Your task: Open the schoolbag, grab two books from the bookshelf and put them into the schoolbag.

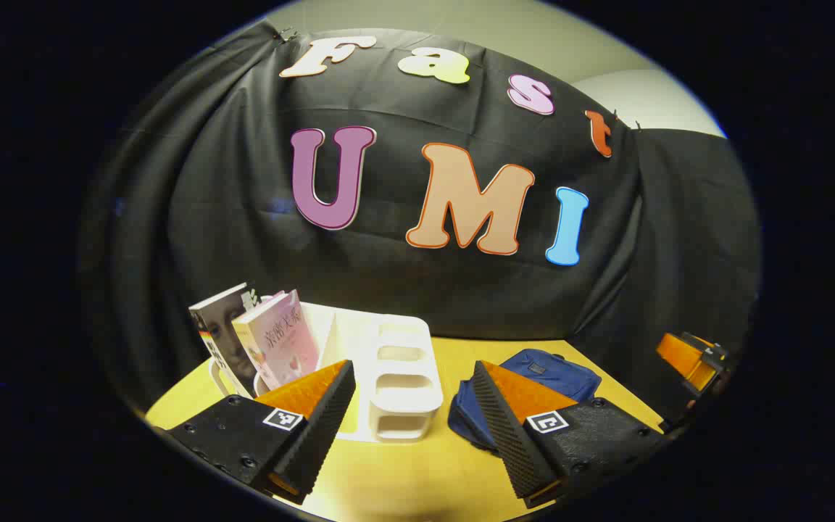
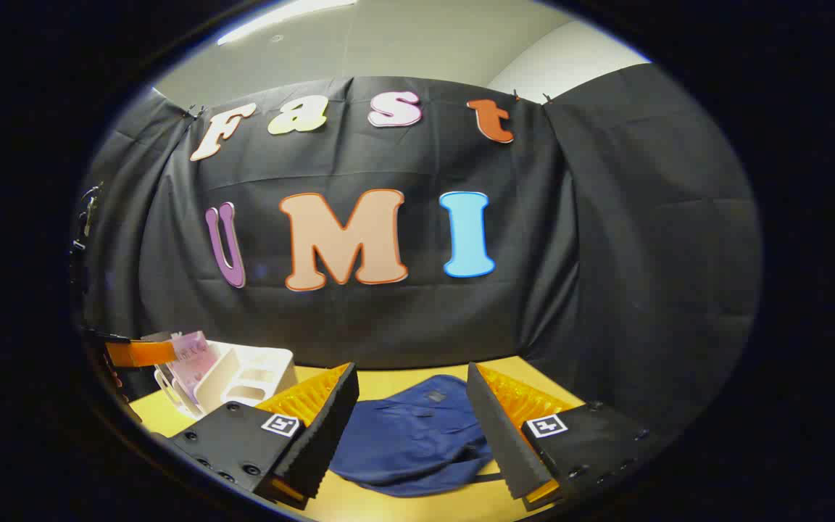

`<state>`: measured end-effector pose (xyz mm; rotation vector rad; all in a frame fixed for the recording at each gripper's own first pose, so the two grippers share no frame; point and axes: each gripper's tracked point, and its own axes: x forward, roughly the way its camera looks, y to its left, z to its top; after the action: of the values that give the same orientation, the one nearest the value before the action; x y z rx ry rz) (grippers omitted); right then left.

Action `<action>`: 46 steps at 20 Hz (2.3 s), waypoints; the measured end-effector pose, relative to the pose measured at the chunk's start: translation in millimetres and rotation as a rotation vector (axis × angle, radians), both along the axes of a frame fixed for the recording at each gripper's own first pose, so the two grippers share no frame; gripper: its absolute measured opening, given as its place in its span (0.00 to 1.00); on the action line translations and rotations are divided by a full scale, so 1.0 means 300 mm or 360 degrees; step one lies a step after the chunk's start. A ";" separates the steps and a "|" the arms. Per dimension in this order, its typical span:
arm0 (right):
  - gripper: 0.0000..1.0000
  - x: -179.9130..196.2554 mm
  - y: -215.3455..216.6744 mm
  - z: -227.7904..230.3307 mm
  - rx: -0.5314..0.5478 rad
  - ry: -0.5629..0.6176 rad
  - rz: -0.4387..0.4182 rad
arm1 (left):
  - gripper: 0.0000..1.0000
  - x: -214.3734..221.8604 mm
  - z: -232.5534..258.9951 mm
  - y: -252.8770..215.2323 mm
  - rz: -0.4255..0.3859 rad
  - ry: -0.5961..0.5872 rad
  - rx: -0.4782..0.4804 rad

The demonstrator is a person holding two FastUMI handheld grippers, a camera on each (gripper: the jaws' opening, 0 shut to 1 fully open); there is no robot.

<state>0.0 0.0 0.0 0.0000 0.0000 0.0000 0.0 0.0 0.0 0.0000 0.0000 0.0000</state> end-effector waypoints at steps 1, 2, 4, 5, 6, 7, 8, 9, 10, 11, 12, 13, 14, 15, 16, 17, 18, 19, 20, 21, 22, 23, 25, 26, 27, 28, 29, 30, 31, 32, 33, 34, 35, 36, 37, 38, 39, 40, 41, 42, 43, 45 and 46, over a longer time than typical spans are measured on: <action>0.93 0.005 0.077 -0.005 0.0003 0.0006 0.0037 | 0.93 -0.004 0.017 0.049 -0.0001 0.0006 0.0028; 0.93 0.003 0.135 -0.001 -0.0014 0.0001 0.0058 | 0.96 0.000 0.035 0.085 -0.0003 0.0000 0.0064; 0.93 0.001 0.199 0.006 -0.0079 -0.0001 0.0075 | 0.96 0.012 0.058 0.144 0.0019 -0.0028 0.0123; 0.93 0.000 0.223 0.010 -0.0121 0.0000 0.0081 | 0.96 0.015 0.060 0.161 0.0034 -0.0028 0.0122; 0.93 0.003 0.238 0.017 -0.0156 0.0000 0.0087 | 0.95 0.021 0.061 0.162 0.0041 -0.0023 0.0105; 0.93 0.006 0.248 0.020 -0.0178 0.0000 0.0091 | 0.95 0.023 0.055 0.161 0.0041 -0.0016 0.0084; 0.93 0.012 0.252 0.026 -0.0187 0.0004 0.0096 | 0.94 0.028 0.064 0.157 0.0040 -0.0019 0.0069; 0.93 0.021 0.255 0.027 -0.0192 0.0008 0.0101 | 0.95 0.033 0.069 0.153 0.0039 -0.0027 0.0067; 0.93 0.036 0.255 0.023 -0.0213 0.0013 0.0107 | 0.96 0.045 0.076 0.156 0.0046 -0.0032 0.0091; 0.93 0.047 0.258 0.018 -0.0232 0.0027 0.0118 | 0.95 0.052 0.077 0.157 0.0049 -0.0042 0.0103; 0.99 0.058 0.261 0.012 -0.0250 0.0036 0.0127 | 0.95 0.058 0.084 0.160 0.0055 -0.0047 0.0105; 0.93 0.061 0.262 0.010 -0.0265 0.0037 0.0137 | 0.95 0.062 0.083 0.161 0.0058 -0.0046 0.0095; 0.93 0.064 0.265 0.013 -0.0270 0.0037 0.0147 | 0.95 0.063 0.074 0.159 0.0057 -0.0040 0.0080; 0.93 0.068 0.268 0.013 -0.0272 0.0038 0.0163 | 0.95 0.064 0.072 0.156 0.0059 -0.0036 0.0066; 0.93 0.067 0.271 0.009 -0.0282 0.0042 0.0173 | 0.96 0.068 0.067 0.159 0.0063 -0.0031 0.0055; 0.93 0.065 0.268 0.001 -0.0297 0.0047 0.0180 | 0.95 0.068 0.065 0.160 0.0070 -0.0027 0.0054; 0.93 0.062 0.265 -0.003 -0.0311 0.0055 0.0186 | 0.95 0.068 0.060 0.170 0.0085 -0.0027 0.0060; 0.93 0.064 0.252 -0.010 -0.0323 0.0063 0.0183 | 0.95 0.067 0.060 0.174 0.0099 -0.0021 0.0067; 0.93 0.051 0.244 -0.017 -0.0328 0.0065 0.0182 | 0.95 0.064 0.057 0.173 0.0113 -0.0015 0.0072; 0.93 0.050 0.233 -0.016 -0.0336 0.0066 0.0178 | 0.95 0.065 0.055 0.172 0.0123 -0.0012 0.0074; 0.93 0.046 0.219 -0.024 -0.0349 0.0073 0.0175 | 0.95 0.058 0.056 0.172 0.0133 -0.0011 0.0076; 0.93 0.044 0.204 -0.033 -0.0370 0.0080 0.0174 | 0.95 0.057 0.053 0.171 0.0142 -0.0008 0.0076; 0.93 0.035 0.169 -0.056 -0.0454 0.0093 0.0169 | 0.95 0.050 0.045 0.165 0.0154 0.0001 0.0079; 0.99 0.031 0.154 -0.081 -0.0530 0.0109 0.0184 | 0.95 0.048 0.037 0.162 0.0159 0.0010 0.0083; 0.97 0.011 0.135 -0.128 -0.0645 0.0139 0.0230 | 0.95 0.049 0.032 0.152 0.0165 0.0020 0.0090; 0.95 0.006 0.125 -0.156 -0.0709 0.0153 0.0246 | 0.95 0.043 0.033 0.149 0.0175 0.0019 0.0097; 0.93 -0.006 0.108 -0.189 -0.0783 0.0170 0.0259 | 0.95 0.040 0.038 0.147 0.0181 0.0015 0.0105; 0.93 -0.014 0.090 -0.218 -0.0841 0.0191 0.0264 | 0.95 0.033 0.039 0.143 0.0187 0.0010 0.0114; 0.96 -0.016 0.073 -0.254 -0.0877 0.0210 0.0268 | 0.95 0.027 0.043 0.142 0.0194 0.0009 0.0123; 1.00 -0.022 0.055 -0.287 -0.0903 0.0227 0.0264 | 0.95 0.025 0.039 0.137 0.0200 0.0011 0.0131; 0.98 -0.032 0.036 -0.319 -0.0935 0.0233 0.0259 | 0.95 0.023 0.038 0.136 0.0206 0.0016 0.0140; 0.98 -0.033 0.017 -0.349 -0.0982 0.0247 0.0251 | 0.92 0.021 0.032 0.139 0.0214 0.0023 0.0148; 0.98 -0.028 -0.004 -0.386 -0.1034 0.0272 0.0253 | 0.92 0.018 0.036 0.139 0.0222 0.0029 0.0155; 0.98 -0.022 -0.023 -0.422 -0.1091 0.0297 0.0252 | 0.95 0.018 0.032 0.138 0.0227 0.0032 0.0161; 0.98 -0.019 -0.041 -0.449 -0.1148 0.0310 0.0252 | 0.95 0.018 0.033 0.137 0.0231 0.0032 0.0166; 0.96 -0.014 -0.058 -0.475 -0.1205 0.0325 0.0249 | 0.95 0.013 0.031 0.135 0.0235 0.0032 0.0172; 0.94 -0.006 -0.082 -0.504 -0.1261 0.0342 0.0244 | 0.95 0.011 0.037 0.138 0.0240 0.0032 0.0178; 0.98 0.010 -0.107 -0.551 -0.1339 0.0375 0.0243 | 0.92 0.008 0.029 0.141 0.0250 0.0036 0.0188; 0.98 0.018 -0.116 -0.579 -0.1375 0.0395 0.0249 | 0.95 0.005 0.030 0.149 0.0259 0.0039 0.0195; 0.98 0.024 -0.125 -0.606 -0.1414 0.0413 0.0253 | 0.95 0.001 0.029 0.151 0.0269 0.0039 0.0200; 0.98 0.034 -0.137 -0.626 -0.1457 0.0428 0.0249 | 0.95 0.000 0.034 0.156 0.0281 0.0041 0.0205; 0.98 0.050 -0.153 -0.662 -0.1534 0.0441 0.0255 | 0.95 0.001 0.036 0.163 0.0292 0.0043 0.0219; 0.98 0.060 -0.163 -0.684 -0.1593 0.0449 0.0261 | 0.95 0.002 0.034 0.163 0.0295 0.0045 0.0226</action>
<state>18.1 -48.9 -205.2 -1.0007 0.2823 0.1641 0.7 49.0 10.3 0.1418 0.0286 0.1857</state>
